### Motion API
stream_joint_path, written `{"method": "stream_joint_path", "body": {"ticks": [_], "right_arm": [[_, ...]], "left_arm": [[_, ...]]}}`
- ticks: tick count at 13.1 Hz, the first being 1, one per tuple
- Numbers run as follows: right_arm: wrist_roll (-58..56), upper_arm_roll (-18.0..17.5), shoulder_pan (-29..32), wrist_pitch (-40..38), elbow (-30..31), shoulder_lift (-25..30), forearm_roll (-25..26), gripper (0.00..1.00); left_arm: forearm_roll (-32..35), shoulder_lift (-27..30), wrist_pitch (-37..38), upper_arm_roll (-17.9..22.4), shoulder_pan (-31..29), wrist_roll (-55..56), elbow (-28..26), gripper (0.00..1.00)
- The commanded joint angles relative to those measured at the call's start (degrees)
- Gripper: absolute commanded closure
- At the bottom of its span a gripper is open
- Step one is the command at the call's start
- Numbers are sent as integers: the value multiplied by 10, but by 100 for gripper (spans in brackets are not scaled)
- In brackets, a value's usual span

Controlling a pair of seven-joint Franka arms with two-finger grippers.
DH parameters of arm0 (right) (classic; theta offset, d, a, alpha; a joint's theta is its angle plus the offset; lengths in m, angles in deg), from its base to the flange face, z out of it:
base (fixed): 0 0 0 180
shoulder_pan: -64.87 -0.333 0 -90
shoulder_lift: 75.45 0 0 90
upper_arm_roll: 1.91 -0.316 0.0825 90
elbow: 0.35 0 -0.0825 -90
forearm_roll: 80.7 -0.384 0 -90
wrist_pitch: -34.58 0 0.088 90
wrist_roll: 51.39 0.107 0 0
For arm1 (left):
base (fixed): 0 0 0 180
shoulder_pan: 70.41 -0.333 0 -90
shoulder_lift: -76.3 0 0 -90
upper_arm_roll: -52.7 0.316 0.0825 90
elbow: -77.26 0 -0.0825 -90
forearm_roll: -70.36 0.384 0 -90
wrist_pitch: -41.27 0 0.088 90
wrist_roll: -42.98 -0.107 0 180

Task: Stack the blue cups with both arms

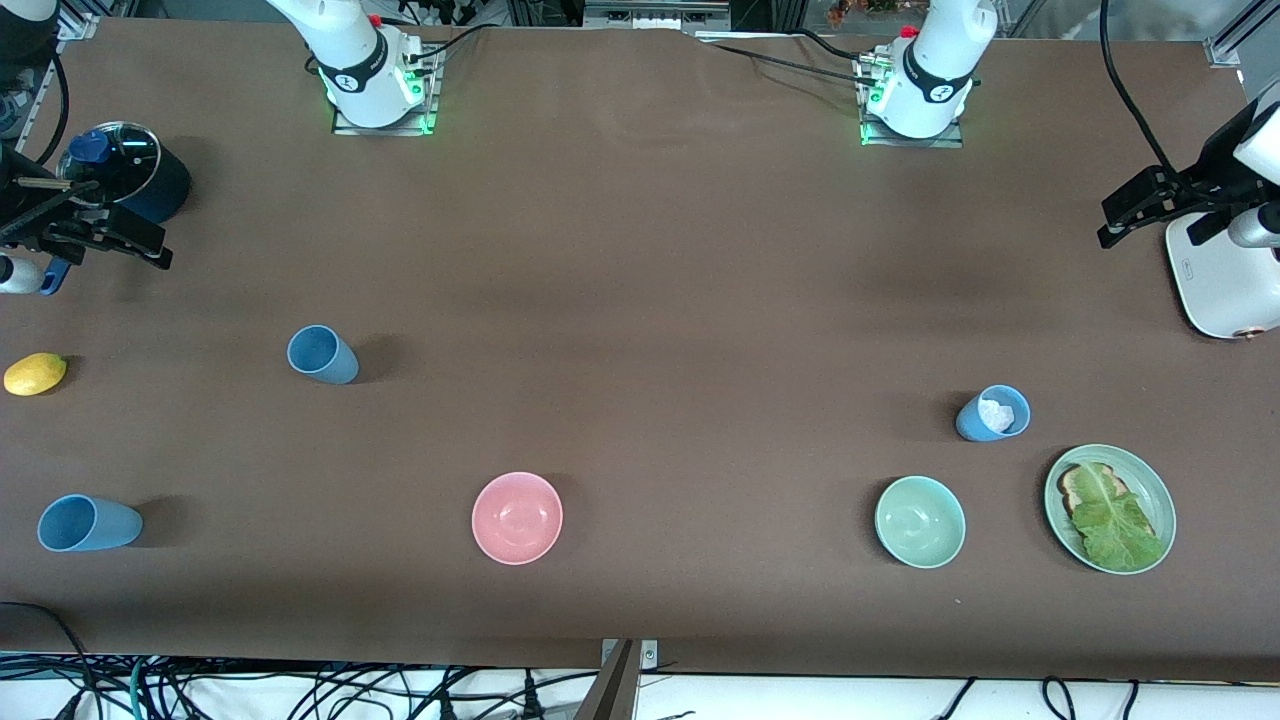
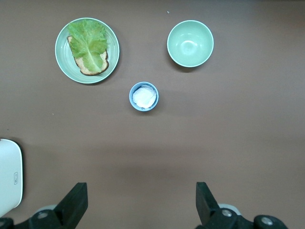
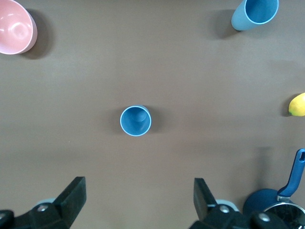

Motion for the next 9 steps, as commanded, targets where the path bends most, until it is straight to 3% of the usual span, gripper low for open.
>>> {"method": "stream_joint_path", "body": {"ticks": [1, 9], "right_arm": [[0, 1, 0, 3, 8, 7, -5, 0], [0, 1, 0, 3, 8, 7, -5, 0]], "left_arm": [[16, -23, 11, 2, -1, -38, 27, 2], [18, -111, -78, 2, -36, -105, 40, 2]]}}
